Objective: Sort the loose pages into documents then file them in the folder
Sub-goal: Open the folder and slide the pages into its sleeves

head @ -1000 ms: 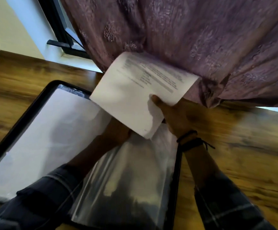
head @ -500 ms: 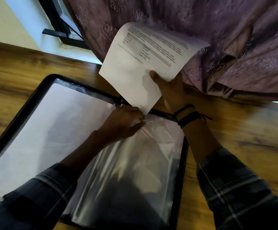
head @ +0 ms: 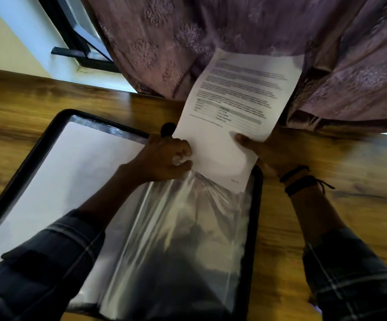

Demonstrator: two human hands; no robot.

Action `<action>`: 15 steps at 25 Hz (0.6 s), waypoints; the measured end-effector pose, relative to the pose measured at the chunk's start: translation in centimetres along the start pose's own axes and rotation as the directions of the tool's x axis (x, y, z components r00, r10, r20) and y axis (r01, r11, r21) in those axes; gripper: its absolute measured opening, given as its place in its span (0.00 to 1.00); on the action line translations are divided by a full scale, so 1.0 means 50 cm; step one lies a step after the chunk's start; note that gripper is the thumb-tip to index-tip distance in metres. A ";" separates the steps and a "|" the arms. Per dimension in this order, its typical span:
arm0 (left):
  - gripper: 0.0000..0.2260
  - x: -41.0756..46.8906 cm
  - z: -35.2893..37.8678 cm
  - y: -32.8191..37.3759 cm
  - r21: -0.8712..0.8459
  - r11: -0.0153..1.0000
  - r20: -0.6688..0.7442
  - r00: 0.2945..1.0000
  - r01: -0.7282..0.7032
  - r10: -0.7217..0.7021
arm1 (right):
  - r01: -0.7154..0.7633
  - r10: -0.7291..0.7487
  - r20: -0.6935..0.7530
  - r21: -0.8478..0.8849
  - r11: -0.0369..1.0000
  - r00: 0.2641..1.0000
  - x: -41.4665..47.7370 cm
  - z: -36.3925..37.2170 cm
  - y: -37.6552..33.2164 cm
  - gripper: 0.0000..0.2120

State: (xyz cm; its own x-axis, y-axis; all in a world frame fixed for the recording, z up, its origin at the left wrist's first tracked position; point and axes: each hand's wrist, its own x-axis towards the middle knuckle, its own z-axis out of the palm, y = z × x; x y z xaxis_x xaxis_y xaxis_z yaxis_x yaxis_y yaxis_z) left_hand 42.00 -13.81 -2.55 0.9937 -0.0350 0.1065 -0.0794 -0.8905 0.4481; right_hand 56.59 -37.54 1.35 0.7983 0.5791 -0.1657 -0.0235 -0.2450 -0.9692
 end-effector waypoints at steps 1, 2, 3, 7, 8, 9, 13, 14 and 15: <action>0.16 -0.001 -0.001 -0.015 0.016 1.000 0.036 0.999 0.008 -0.008 | 0.002 -0.002 0.010 0.007 1.000 1.000 -0.002 -0.004 0.008 0.21; 0.16 -0.001 -0.005 -0.026 0.022 1.000 0.057 0.998 0.007 -0.008 | -0.007 0.007 0.015 0.043 0.999 1.000 -0.003 -0.006 0.013 0.21; 0.15 0.001 -0.011 -0.034 0.026 1.000 0.064 0.998 0.005 -0.007 | -0.011 0.011 0.007 0.054 0.998 1.000 -0.001 -0.008 0.017 0.20; 0.16 0.006 -0.023 -0.043 0.212 0.975 0.019 0.998 -0.069 0.067 | -0.081 0.062 0.114 0.177 0.981 0.992 0.019 -0.005 0.035 0.24; 0.16 0.002 -0.025 -0.047 0.245 0.966 0.018 0.997 -0.078 0.076 | -0.124 0.089 0.163 0.223 0.967 0.983 0.028 -0.007 0.047 0.24; 0.16 -0.002 -0.025 -0.054 0.263 0.961 0.023 0.997 -0.080 0.076 | -0.153 0.104 0.197 0.252 0.955 0.975 0.037 -0.011 0.057 0.25; 0.21 -0.010 -0.027 -0.078 0.214 0.976 0.025 0.999 0.023 -0.029 | -0.182 0.119 0.228 0.281 0.942 0.966 0.049 -0.006 0.075 0.30; 0.23 -0.006 -0.026 -0.076 0.168 0.983 0.058 0.994 0.081 -0.092 | -0.182 0.128 0.230 0.233 0.955 0.965 0.046 0.001 0.074 0.30; 0.24 -0.002 -0.020 -0.074 0.146 0.983 0.079 0.989 0.112 -0.124 | -0.182 0.134 0.253 0.176 0.967 0.958 0.042 0.007 0.077 0.29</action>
State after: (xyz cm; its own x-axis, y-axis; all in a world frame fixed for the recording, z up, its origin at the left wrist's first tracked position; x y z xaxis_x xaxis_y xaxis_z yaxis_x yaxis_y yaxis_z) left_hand 42.11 -10.07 -3.32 0.9990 0.0405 -0.0202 0.0449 -0.9454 0.3229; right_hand 57.97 -36.97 -2.78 0.6095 0.7187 -0.3346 -0.2738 -0.2052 -0.9396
